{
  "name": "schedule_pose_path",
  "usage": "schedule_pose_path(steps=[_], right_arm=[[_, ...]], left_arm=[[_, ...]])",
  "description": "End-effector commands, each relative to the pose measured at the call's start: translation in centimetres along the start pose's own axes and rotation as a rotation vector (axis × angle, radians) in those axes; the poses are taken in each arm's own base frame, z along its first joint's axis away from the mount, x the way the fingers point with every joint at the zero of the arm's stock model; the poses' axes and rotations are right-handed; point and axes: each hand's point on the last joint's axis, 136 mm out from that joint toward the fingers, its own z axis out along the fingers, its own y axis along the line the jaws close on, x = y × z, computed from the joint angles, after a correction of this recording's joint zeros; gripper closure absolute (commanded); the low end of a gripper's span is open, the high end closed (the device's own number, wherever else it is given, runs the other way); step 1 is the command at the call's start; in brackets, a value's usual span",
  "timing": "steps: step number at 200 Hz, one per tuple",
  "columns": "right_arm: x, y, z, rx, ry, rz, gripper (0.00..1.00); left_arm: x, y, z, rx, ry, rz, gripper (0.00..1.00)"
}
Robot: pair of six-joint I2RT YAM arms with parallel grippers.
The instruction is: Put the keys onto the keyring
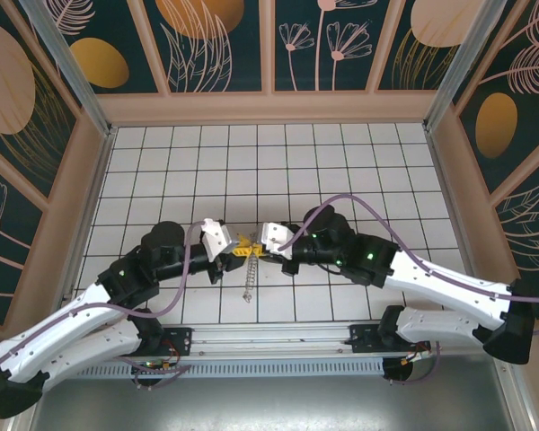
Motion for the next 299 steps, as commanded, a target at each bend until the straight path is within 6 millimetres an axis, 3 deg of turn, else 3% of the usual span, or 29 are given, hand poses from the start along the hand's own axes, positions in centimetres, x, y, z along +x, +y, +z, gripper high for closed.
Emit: schedule_pose_path(steps=[1,17,33,60,82,121,156,168,181,209,231,254,272,299], right_arm=[[-2.0,-1.1,0.0,0.055,-0.008,-0.054,1.0],[-1.8,-1.2,0.4,0.055,0.021,-0.056,1.0],[-1.8,-1.0,0.4,0.048,0.025,-0.063,1.0],[-2.4,-0.5,-0.2,0.034,-0.029,-0.051,1.0],[-3.0,0.6,-1.0,-0.001,-0.109,-0.035,0.9],[-3.7,1.8,-1.9,-0.054,-0.195,-0.013,0.85],[-3.7,2.0,-1.5,-0.073,-0.2,-0.01,0.86],[-3.6,2.0,-1.3,-0.074,-0.194,-0.009,0.91],[-3.6,1.8,-1.3,-0.065,-0.189,-0.012,1.0],[-3.2,0.6,-1.4,0.003,-0.144,-0.029,1.0],[-2.3,-0.4,-0.6,0.043,-0.048,-0.053,1.0],[-1.5,-0.7,0.5,0.059,0.038,-0.087,1.0],[-1.4,-0.8,1.1,0.061,0.07,-0.108,1.0],[-2.4,-0.7,0.9,0.058,0.036,-0.12,1.0]], left_arm=[[-1.0,-0.4,-0.1,0.018,-0.013,0.035,0.82],[-1.0,-0.6,0.0,0.027,-0.021,0.036,0.85],[-1.4,-1.0,0.0,0.05,-0.049,0.038,1.0],[-3.0,-2.1,-1.0,0.099,-0.161,0.043,1.0],[-4.7,-3.1,-2.6,0.135,-0.282,0.049,1.0],[-6.1,-4.3,-3.8,0.191,-0.384,0.067,1.0],[-5.9,-4.7,-3.6,0.225,-0.403,0.066,1.0],[-5.8,-4.7,-3.5,0.227,-0.409,0.063,1.0],[-5.5,-4.5,-3.3,0.214,-0.389,0.057,1.0],[-4.4,-3.4,-2.5,0.152,-0.301,0.047,1.0],[-3.1,-1.9,-1.7,0.078,-0.183,0.041,0.83],[-1.5,-0.6,-0.6,0.019,-0.065,0.035,0.8],[-1.0,-0.4,-0.2,0.011,-0.04,0.035,0.81],[-1.0,-0.4,-0.1,0.015,-0.051,0.033,1.0]])
